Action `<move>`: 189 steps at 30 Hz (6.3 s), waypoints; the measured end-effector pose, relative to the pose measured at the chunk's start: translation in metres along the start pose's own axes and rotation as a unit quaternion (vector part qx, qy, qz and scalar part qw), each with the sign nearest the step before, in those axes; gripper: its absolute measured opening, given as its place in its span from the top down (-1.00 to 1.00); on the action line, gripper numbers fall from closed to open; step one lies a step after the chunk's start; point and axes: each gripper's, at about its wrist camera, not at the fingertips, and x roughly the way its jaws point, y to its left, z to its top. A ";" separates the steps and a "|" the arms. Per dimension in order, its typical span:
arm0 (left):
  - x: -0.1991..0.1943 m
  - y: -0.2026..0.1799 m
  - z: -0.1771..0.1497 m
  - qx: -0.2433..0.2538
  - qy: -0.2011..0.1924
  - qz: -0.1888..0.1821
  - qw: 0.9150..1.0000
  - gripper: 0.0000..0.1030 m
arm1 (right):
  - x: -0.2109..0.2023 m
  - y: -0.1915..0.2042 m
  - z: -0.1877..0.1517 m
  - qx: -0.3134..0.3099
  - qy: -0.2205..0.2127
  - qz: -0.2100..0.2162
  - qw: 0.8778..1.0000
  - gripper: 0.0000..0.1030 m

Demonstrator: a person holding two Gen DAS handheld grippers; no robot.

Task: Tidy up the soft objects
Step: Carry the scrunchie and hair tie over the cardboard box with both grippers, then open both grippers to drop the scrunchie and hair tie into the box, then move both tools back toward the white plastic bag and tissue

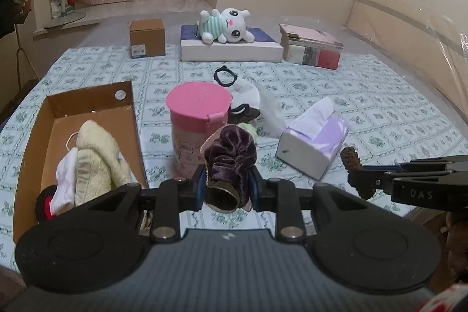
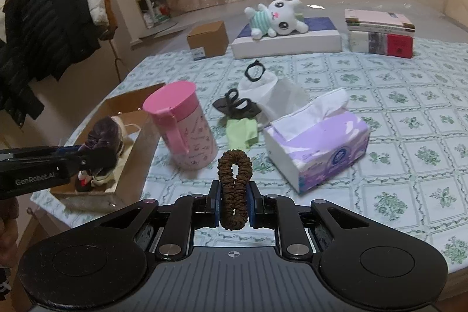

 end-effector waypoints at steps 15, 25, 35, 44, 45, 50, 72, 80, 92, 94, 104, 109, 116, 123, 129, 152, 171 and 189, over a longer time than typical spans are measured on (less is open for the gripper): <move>-0.016 0.043 -0.020 -0.027 0.000 0.041 0.999 0.50 | 0.023 0.036 -0.002 -0.040 0.018 0.035 0.998 0.66; -0.035 0.116 -0.041 -0.081 0.002 0.105 0.991 0.50 | 0.058 0.090 0.008 -0.104 0.029 0.077 0.991 0.66; -0.031 0.161 -0.051 -0.097 0.009 0.131 0.987 0.49 | 0.108 0.143 0.012 -0.145 0.050 0.118 0.981 0.66; -0.016 0.179 -0.052 -0.095 0.013 0.135 0.986 0.49 | 0.142 0.168 0.016 -0.148 0.062 0.134 0.978 0.66; -0.014 0.181 -0.052 -0.094 0.015 0.136 0.986 0.48 | 0.146 0.170 0.016 -0.146 0.064 0.134 0.978 0.66; -0.005 0.191 -0.051 -0.096 0.020 0.139 0.985 0.47 | 0.159 0.177 0.017 -0.145 0.070 0.138 0.977 0.66; -0.007 0.196 -0.058 -0.072 0.004 0.144 0.987 -0.04 | 0.183 0.188 0.011 -0.136 0.083 0.136 0.978 0.65; -0.008 0.198 -0.062 -0.075 0.005 0.145 0.987 -0.04 | 0.189 0.186 0.014 -0.121 0.080 0.152 0.978 0.39; -0.011 0.196 -0.063 -0.082 0.003 0.148 0.986 -0.04 | 0.169 0.167 0.010 -0.099 0.062 0.148 0.982 -0.12; -0.012 0.193 -0.064 -0.083 0.005 0.146 0.986 -0.04 | 0.164 0.162 0.009 -0.093 0.062 0.142 0.984 -0.12; -0.018 0.175 -0.065 -0.086 0.014 0.144 0.986 -0.04 | 0.142 0.142 0.002 -0.074 0.060 0.126 0.987 -0.12; -0.022 0.164 -0.065 -0.086 0.013 0.143 0.986 -0.05 | 0.129 0.132 -0.001 -0.068 0.056 0.120 0.989 -0.12; -0.027 0.141 -0.062 -0.080 0.006 0.137 0.987 -0.06 | 0.109 0.111 -0.003 -0.060 0.049 0.110 0.991 -0.12; -0.026 0.111 -0.056 -0.057 0.005 0.118 0.991 -0.06 | 0.090 0.082 -0.004 -0.033 0.036 0.091 0.995 -0.12; -0.019 0.084 -0.049 -0.033 0.003 0.091 0.995 -0.06 | 0.075 0.054 -0.004 -0.006 0.022 0.073 0.997 -0.12; 0.002 0.023 -0.022 0.035 -0.005 0.019 0.999 -0.14 | 0.034 -0.030 -0.006 0.053 -0.009 0.009 0.999 -0.12; 0.044 0.009 0.068 0.139 -0.010 -0.047 0.989 -0.14 | 0.033 -0.057 0.061 -0.086 -0.024 -0.015 0.996 -0.12; 0.151 -0.011 0.159 0.300 0.070 -0.086 0.948 -0.27 | 0.127 -0.061 0.121 -0.279 0.084 0.029 0.956 -0.12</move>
